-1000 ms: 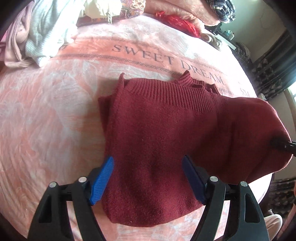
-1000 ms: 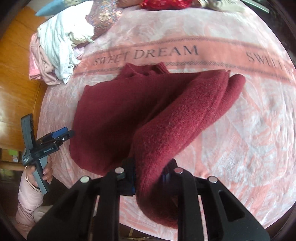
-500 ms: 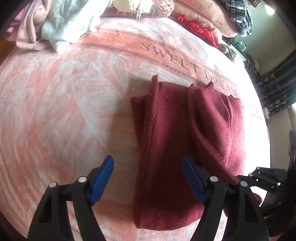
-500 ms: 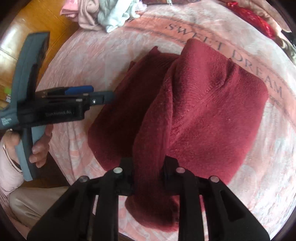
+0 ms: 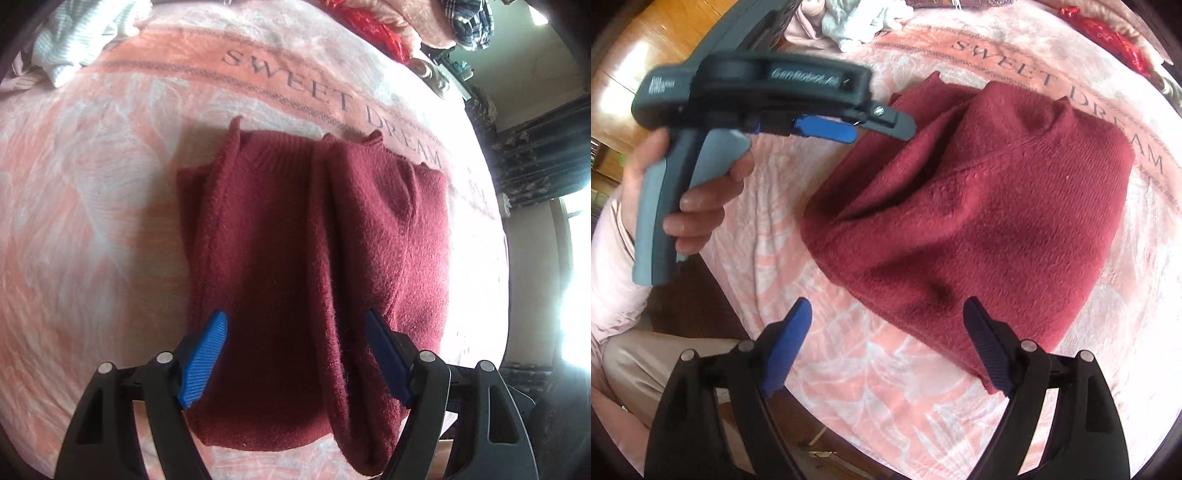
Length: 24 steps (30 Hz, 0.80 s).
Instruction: Fold small clothes
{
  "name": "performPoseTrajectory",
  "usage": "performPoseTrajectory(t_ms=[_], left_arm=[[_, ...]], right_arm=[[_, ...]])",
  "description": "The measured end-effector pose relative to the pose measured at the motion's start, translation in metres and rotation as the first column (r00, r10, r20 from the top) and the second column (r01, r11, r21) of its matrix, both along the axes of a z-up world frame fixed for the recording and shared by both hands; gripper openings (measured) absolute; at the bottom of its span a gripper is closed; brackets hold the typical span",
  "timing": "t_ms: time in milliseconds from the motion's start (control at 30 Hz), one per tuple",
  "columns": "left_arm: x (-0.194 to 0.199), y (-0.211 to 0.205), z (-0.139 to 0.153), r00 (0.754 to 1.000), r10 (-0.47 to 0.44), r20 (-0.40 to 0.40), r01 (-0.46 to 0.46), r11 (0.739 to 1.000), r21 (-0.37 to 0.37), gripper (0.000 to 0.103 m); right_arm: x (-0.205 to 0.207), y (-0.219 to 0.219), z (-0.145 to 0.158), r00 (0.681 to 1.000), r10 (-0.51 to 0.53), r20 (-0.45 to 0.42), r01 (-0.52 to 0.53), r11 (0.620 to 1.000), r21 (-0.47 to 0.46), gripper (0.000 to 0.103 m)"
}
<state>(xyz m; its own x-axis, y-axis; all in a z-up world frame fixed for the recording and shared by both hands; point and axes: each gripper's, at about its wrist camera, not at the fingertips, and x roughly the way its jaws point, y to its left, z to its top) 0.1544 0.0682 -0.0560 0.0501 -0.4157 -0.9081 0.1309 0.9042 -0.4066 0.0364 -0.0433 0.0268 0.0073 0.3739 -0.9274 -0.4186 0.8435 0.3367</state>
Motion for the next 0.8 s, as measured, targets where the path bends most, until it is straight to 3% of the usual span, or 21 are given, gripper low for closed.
performPoseTrajectory(t_ms=[133,300,467,800], left_arm=[[-0.014,-0.012,-0.009,0.998,-0.059,-0.025,0.060,0.998,0.032,0.077],[-0.019,-0.017,-0.012,0.997,-0.065,-0.030,0.065,0.997,0.031,0.077],[-0.020,-0.019,-0.010,0.999,-0.049,-0.022,0.049,0.999,0.012,0.077],[-0.032,-0.031,-0.008,0.994,-0.101,0.042,0.097,0.990,0.101,0.077]], right_arm=[[0.002,-0.002,-0.016,0.997,-0.061,-0.036,0.060,0.998,-0.025,0.083],[0.014,-0.025,-0.030,0.984,-0.144,-0.109,0.140,0.989,-0.041,0.083],[0.012,-0.029,-0.048,0.985,-0.129,-0.118,0.123,0.991,-0.058,0.083],[0.003,-0.030,-0.063,0.987,-0.123,-0.103,0.119,0.992,-0.039,0.083]])
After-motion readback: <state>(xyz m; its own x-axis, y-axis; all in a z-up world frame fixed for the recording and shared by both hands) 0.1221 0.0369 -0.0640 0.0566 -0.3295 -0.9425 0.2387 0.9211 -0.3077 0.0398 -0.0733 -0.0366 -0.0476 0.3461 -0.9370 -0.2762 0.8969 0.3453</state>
